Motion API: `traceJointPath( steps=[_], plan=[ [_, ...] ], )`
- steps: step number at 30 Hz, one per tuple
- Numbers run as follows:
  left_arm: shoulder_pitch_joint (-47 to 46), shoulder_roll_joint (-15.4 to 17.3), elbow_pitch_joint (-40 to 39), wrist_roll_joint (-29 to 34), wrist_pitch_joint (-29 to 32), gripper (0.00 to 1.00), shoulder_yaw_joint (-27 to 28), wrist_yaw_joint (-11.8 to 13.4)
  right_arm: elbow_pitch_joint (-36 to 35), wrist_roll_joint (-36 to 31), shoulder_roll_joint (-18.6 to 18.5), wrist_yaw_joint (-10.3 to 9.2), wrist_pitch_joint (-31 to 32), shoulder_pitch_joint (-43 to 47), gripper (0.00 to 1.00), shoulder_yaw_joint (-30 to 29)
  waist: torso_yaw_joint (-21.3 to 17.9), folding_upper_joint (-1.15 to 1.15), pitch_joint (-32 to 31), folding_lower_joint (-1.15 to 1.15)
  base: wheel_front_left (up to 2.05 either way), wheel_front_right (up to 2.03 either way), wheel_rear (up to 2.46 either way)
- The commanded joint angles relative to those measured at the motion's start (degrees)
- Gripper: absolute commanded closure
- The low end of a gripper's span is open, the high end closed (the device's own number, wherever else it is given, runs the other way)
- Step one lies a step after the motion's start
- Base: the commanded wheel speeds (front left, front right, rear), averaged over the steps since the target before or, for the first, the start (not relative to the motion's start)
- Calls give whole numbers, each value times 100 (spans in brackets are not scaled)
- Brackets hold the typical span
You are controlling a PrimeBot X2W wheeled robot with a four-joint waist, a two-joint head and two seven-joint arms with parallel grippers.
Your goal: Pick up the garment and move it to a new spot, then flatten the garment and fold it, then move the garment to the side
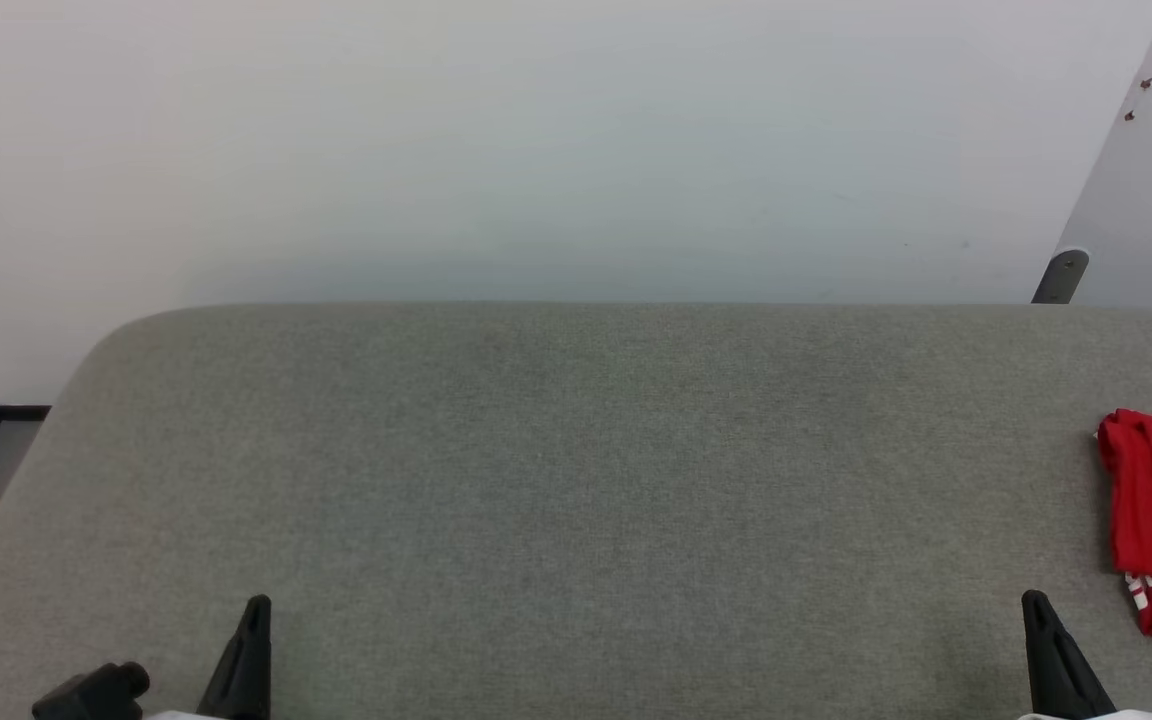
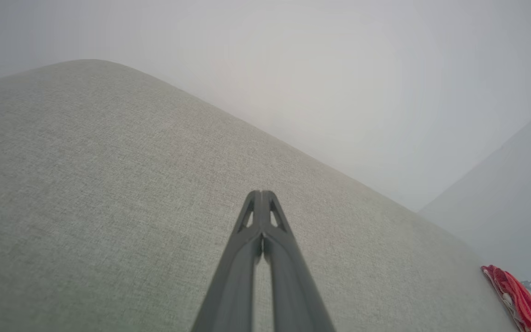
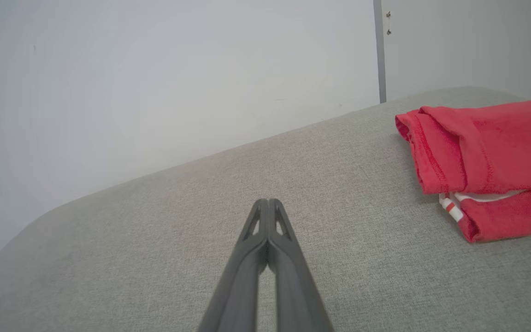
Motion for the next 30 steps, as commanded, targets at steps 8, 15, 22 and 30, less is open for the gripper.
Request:
traceJointPath(
  steps=[8,15,22,30],
  plan=[
    [-244,-80,-105,-717,203,100,118,-5,-60,944,18,0,199,-267,100,-54,-21,0,39,0,0,0,0],
    [-320,-173,-113,-1205,354,100,175,-6,-42,1589,37,-1,347,-357,100,-74,-38,0,72,0,0,0,0],
    [-385,-255,-120,-1655,491,100,228,-8,-20,2185,55,-1,481,-441,100,-94,-55,0,104,0,0,0,0],
    [-455,-348,-127,-2130,641,100,286,-9,0,2814,74,-2,629,-532,100,-116,-74,0,142,0,0,0,0]
  ],
)
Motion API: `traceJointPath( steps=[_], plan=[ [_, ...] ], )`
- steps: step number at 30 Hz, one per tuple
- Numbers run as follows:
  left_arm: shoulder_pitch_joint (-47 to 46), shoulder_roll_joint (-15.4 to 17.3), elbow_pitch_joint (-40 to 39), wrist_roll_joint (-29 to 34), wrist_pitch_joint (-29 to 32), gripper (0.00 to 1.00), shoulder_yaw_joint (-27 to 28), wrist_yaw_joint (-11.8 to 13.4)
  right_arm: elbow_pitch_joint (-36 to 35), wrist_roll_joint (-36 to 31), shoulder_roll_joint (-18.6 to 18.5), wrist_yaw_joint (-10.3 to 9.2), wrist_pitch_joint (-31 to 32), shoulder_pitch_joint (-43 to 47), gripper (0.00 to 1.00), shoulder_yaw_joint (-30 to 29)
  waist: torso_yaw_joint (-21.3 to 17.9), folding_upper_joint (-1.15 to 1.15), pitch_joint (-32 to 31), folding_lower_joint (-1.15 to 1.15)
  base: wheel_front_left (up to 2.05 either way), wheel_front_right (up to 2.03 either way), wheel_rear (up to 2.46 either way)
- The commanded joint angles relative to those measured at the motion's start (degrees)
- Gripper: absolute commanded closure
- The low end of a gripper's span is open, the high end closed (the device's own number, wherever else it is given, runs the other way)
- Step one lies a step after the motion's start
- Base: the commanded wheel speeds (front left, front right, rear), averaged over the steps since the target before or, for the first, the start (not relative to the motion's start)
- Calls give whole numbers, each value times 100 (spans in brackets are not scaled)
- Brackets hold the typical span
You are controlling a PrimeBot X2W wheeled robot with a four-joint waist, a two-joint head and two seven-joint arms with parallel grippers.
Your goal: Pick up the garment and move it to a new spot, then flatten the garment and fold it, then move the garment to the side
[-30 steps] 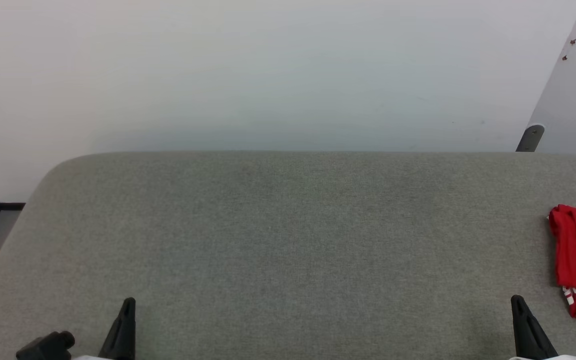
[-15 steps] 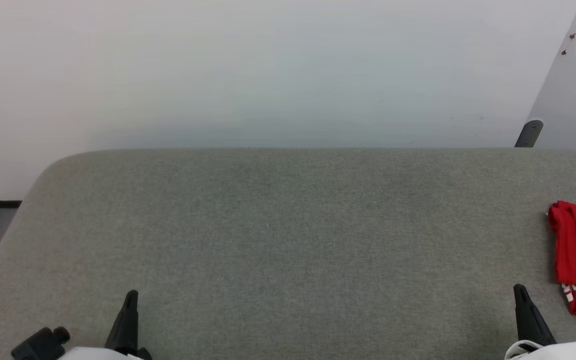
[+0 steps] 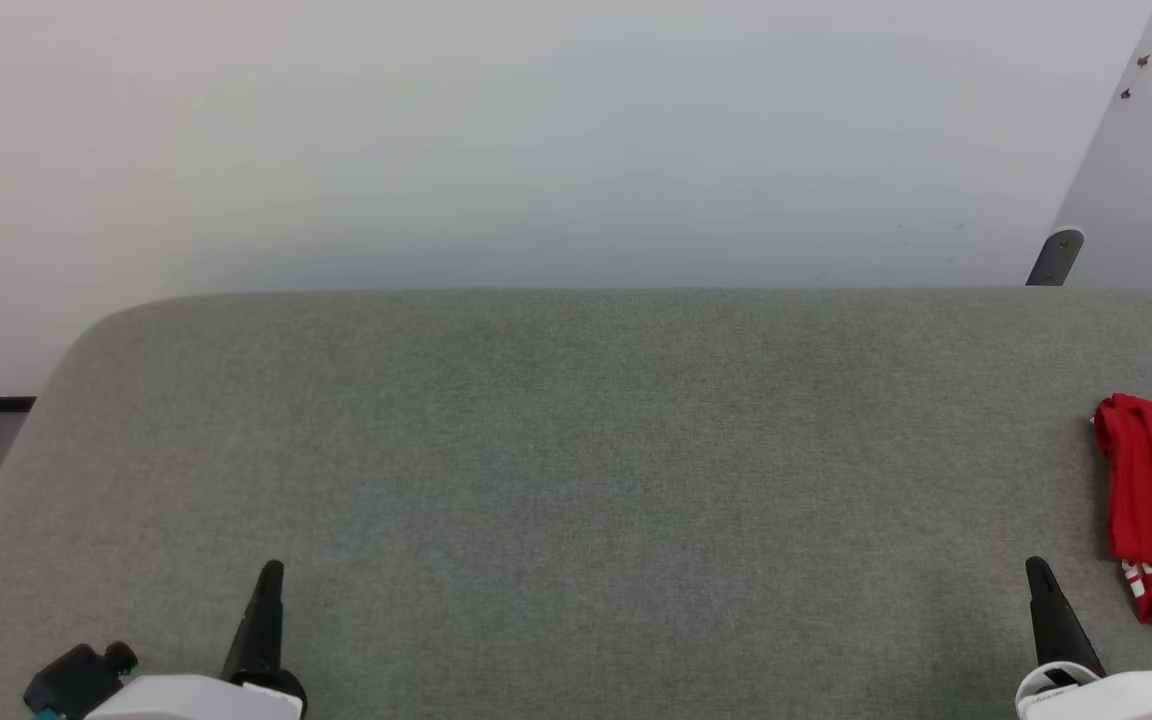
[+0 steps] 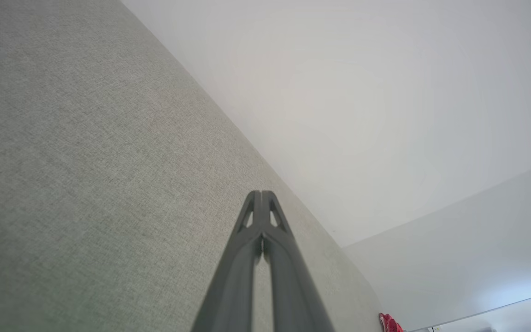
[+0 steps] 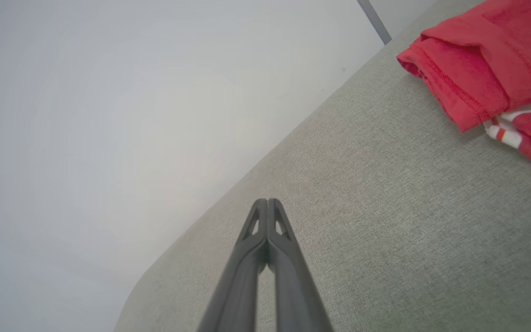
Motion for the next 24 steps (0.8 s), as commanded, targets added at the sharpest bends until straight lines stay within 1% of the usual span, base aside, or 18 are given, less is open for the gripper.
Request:
traceJointPath(
  steps=[1,16,24],
  plan=[
    [-127,1,-76,-161,36,100,51,-9,-43,216,3,-2,38,-186,100,-21,-5,0,8,0,0,0,0],
    [-252,-152,-85,-957,284,100,144,-12,-6,1267,32,-2,282,-314,100,-62,-41,0,78,0,0,0,0],
    [-303,-212,-90,-1290,390,100,185,-13,10,1707,46,-2,386,-379,100,-80,-58,0,111,0,0,0,0]
  ],
)
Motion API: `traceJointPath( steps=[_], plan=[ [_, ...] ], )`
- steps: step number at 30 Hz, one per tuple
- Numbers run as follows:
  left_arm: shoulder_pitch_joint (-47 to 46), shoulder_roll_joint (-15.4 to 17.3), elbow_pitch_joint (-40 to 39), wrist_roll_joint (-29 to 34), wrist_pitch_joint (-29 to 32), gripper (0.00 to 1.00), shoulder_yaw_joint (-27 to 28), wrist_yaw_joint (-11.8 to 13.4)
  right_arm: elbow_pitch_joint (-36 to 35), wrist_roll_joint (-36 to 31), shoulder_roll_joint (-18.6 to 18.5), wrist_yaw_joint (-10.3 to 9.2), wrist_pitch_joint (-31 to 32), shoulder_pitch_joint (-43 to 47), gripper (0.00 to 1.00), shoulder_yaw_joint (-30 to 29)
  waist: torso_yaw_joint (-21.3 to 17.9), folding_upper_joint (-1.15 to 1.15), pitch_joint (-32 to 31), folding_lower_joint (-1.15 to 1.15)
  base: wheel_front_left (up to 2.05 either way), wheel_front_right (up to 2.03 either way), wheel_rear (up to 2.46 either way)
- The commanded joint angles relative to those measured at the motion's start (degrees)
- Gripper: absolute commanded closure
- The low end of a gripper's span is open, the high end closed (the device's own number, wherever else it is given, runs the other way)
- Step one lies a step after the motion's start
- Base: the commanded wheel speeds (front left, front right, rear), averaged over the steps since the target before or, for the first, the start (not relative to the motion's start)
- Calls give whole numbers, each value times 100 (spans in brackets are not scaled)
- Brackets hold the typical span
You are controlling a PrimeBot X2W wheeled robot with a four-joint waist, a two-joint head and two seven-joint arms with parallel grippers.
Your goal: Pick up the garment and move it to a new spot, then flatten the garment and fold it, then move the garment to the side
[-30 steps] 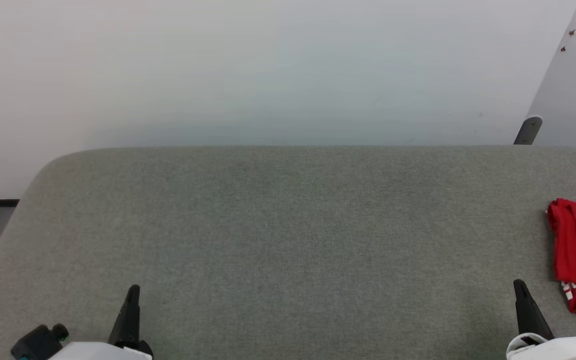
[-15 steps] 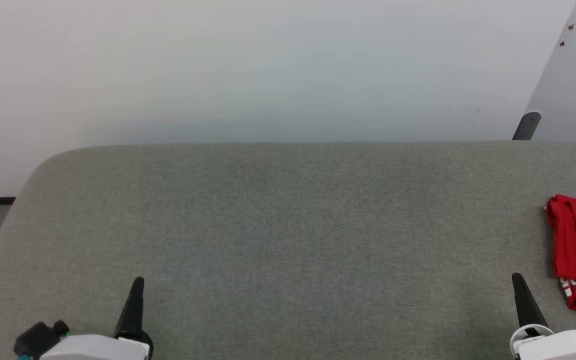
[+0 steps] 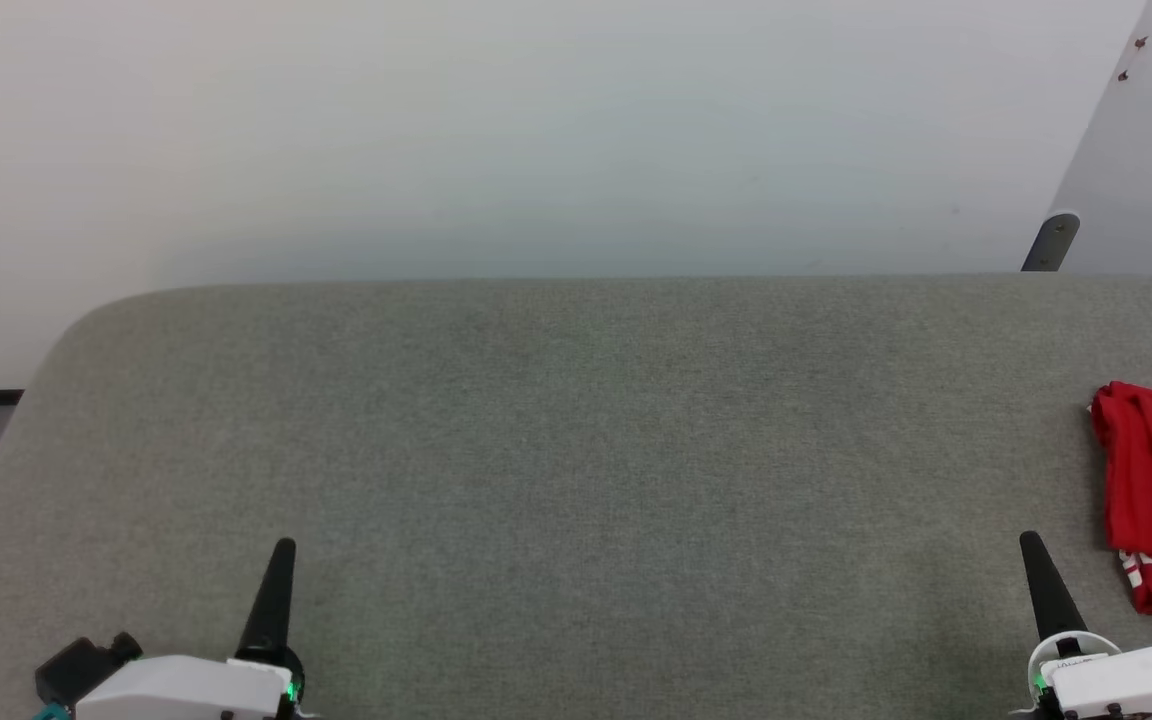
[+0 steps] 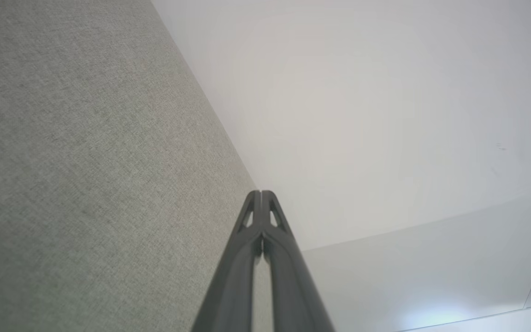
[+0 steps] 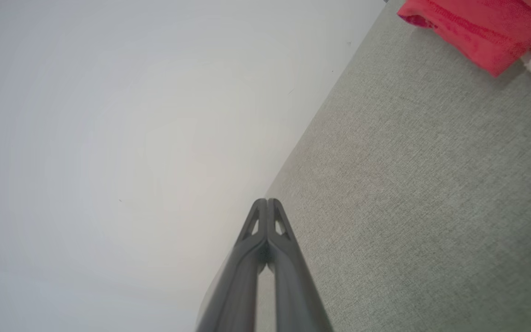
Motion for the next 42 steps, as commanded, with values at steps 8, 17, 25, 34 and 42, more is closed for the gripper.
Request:
traceJointPath(
  steps=[8,17,25,34,42],
  plan=[
    [-163,-54,-57,-419,129,100,74,-15,-10,542,9,-2,130,-178,100,-51,-20,0,38,0,0,0,0],
    [-219,-132,-59,-799,242,100,115,-16,6,1050,27,-2,244,-247,100,-66,-42,0,80,0,0,0,0],
    [-262,-185,-62,-1107,337,100,150,-18,21,1464,42,-1,343,-305,100,-77,-61,0,117,0,0,0,0],
    [-315,-253,-64,-1434,440,100,189,-19,39,1883,56,-1,447,-349,100,-91,-83,0,159,0,0,0,0],
    [-343,-308,-64,-1707,534,100,222,-21,52,2243,69,-1,524,-403,100,-100,-103,0,196,0,0,0,0]
  ],
)
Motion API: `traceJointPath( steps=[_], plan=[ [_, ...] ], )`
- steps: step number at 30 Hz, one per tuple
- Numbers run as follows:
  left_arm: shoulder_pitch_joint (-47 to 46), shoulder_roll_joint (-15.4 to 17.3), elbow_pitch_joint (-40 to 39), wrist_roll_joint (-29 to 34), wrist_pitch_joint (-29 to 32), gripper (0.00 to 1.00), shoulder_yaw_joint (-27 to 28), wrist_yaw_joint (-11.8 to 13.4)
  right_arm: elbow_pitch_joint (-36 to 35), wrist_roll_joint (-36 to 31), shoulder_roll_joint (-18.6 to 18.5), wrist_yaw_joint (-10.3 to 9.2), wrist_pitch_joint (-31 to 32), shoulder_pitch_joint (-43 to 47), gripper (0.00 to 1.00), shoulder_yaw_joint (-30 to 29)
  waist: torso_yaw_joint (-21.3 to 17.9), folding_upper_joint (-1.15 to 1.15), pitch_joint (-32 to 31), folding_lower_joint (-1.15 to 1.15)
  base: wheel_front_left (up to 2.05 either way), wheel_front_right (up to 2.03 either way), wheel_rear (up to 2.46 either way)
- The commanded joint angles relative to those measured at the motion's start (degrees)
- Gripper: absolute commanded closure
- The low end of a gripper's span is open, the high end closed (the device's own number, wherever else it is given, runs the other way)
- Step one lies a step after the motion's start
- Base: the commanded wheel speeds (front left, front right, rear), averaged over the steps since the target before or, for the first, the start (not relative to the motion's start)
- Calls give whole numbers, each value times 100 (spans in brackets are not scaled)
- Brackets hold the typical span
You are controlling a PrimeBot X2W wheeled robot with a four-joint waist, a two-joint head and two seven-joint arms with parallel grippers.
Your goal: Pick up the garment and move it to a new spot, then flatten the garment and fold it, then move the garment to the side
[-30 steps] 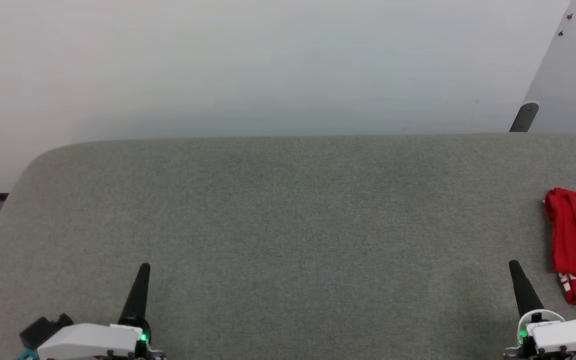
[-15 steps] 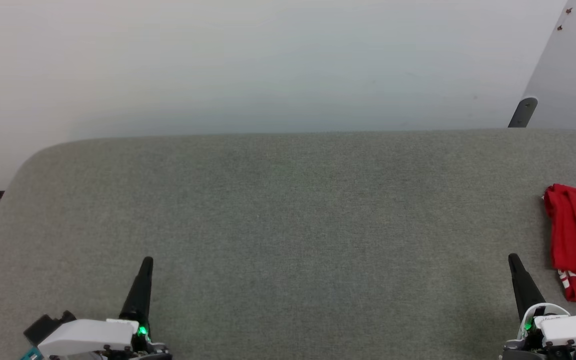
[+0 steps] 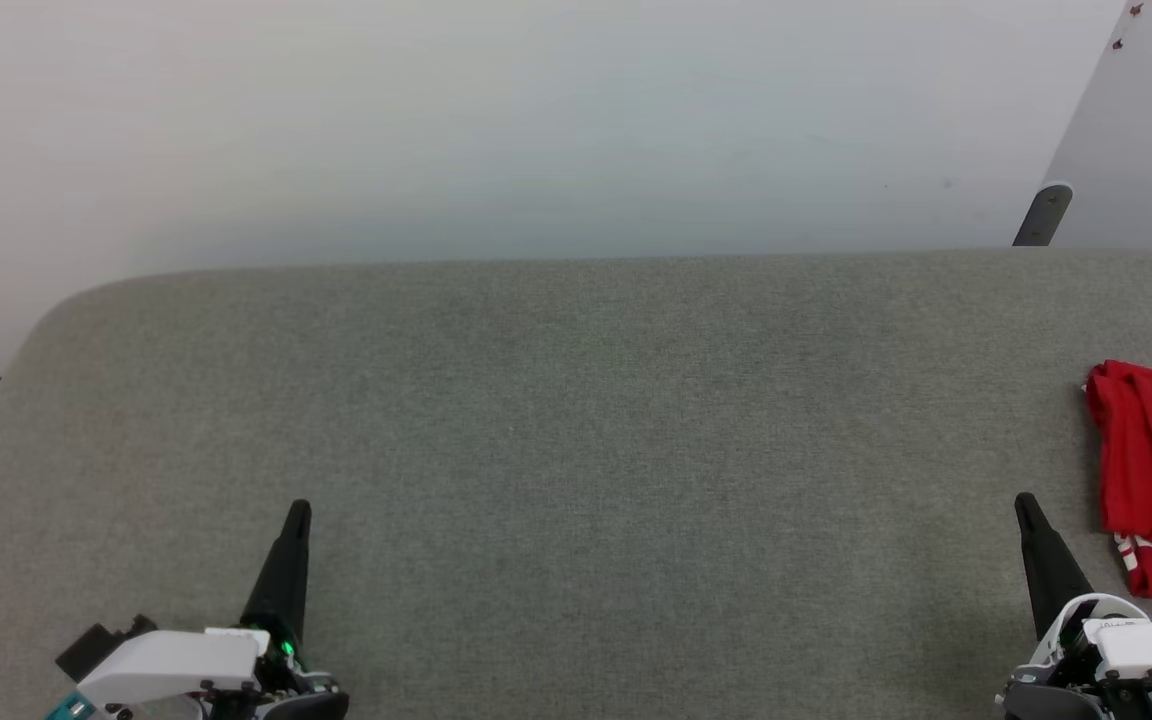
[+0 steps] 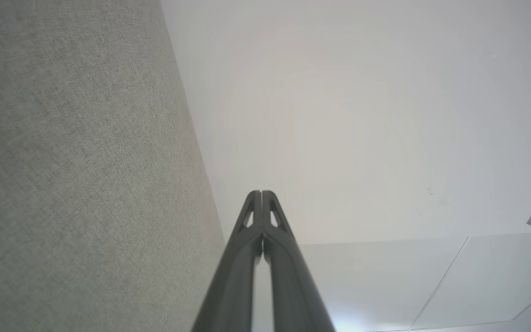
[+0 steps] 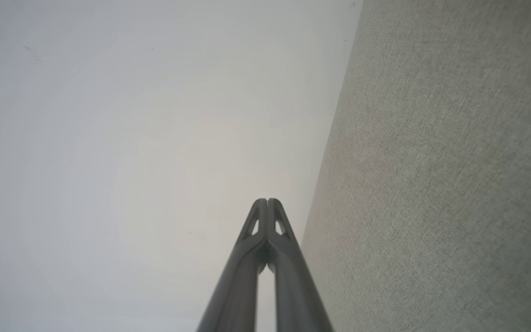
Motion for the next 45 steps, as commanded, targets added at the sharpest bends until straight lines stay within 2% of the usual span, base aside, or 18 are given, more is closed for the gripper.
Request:
traceJointPath(
  steps=[1,9,45],
  plan=[
    [-63,-24,-16,-95,43,100,26,-21,-4,108,20,2,37,-87,100,-10,-4,0,7,0,0,0,0],
    [-106,-73,-18,-346,118,100,56,-22,11,446,34,2,112,-140,100,-20,-24,0,44,0,0,0,0],
    [-101,-65,-17,-333,117,100,50,-22,9,427,32,2,107,-105,100,-16,-24,0,45,0,0,0,0]
  ],
)
